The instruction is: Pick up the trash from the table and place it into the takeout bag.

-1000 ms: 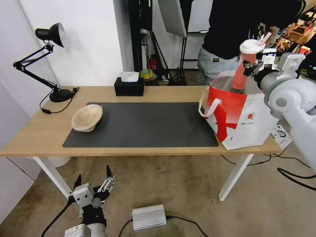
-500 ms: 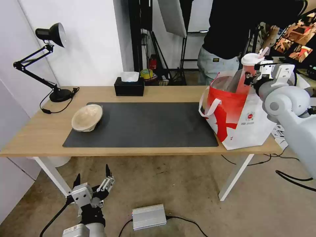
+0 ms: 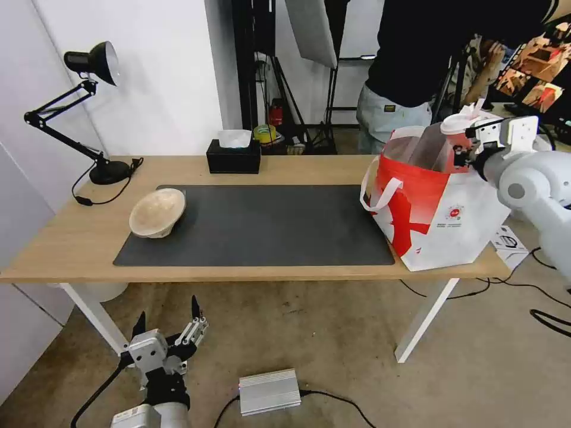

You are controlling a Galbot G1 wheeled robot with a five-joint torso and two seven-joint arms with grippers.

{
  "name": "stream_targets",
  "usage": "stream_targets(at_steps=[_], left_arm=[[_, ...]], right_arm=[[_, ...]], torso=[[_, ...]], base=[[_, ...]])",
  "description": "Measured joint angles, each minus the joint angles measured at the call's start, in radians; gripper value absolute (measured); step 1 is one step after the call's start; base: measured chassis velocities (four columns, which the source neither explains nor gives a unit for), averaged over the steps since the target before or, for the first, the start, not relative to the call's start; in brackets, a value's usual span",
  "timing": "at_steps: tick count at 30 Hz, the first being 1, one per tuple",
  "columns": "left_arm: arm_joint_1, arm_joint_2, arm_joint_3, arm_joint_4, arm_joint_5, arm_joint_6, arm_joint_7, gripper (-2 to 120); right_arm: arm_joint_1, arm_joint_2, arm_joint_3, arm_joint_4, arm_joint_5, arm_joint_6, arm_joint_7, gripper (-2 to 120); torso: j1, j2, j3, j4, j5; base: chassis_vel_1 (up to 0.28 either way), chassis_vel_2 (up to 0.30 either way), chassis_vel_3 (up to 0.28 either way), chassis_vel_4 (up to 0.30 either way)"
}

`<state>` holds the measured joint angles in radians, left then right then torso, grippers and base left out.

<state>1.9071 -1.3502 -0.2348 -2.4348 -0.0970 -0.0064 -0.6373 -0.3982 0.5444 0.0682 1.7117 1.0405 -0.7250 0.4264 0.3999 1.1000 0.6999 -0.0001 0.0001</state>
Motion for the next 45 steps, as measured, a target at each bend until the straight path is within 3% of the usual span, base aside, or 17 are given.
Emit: stream_targets(at_steps=[11,22,31,35,45], left_arm=[[0.011,0.002,-0.001,-0.016,0.001,0.000,0.000,100],[0.027,0.000,0.002,-0.038,0.008,0.000,0.001,100],[0.033,0.002,0.002,-0.049,0.012,-0.001,0.002,100],[0.035,0.002,0.001,-0.054,0.012,-0.002,0.002,100],[0.036,0.001,-0.001,-0.059,0.012,-0.002,0.002,100]], right_arm=[[-0.043,-0.034,0.026,0.031,-0.003,0.001,-0.008,2],[-0.094,-0.094,0.064,0.090,-0.002,0.003,-0.018,47],[-0.113,-0.110,0.071,0.106,-0.002,0.003,-0.018,72],[-0.118,-0.115,0.073,0.114,-0.002,0.003,-0.018,93],[-0.129,-0.118,0.084,0.127,-0.003,0.004,-0.017,100]], torso=[[0.000,0.000,0.000,0.0001,0.0000],[0.000,0.000,0.000,0.0001,-0.0001],[0.000,0.000,0.000,0.0001,-0.0001],[0.000,0.000,0.000,0.0001,0.0000],[0.000,0.000,0.000,0.0001,0.0000]], base=[[0.000,0.000,0.000,0.000],[0.000,0.000,0.000,0.000],[0.000,0.000,0.000,0.000],[0.000,0.000,0.000,0.000],[0.000,0.000,0.000,0.000]])
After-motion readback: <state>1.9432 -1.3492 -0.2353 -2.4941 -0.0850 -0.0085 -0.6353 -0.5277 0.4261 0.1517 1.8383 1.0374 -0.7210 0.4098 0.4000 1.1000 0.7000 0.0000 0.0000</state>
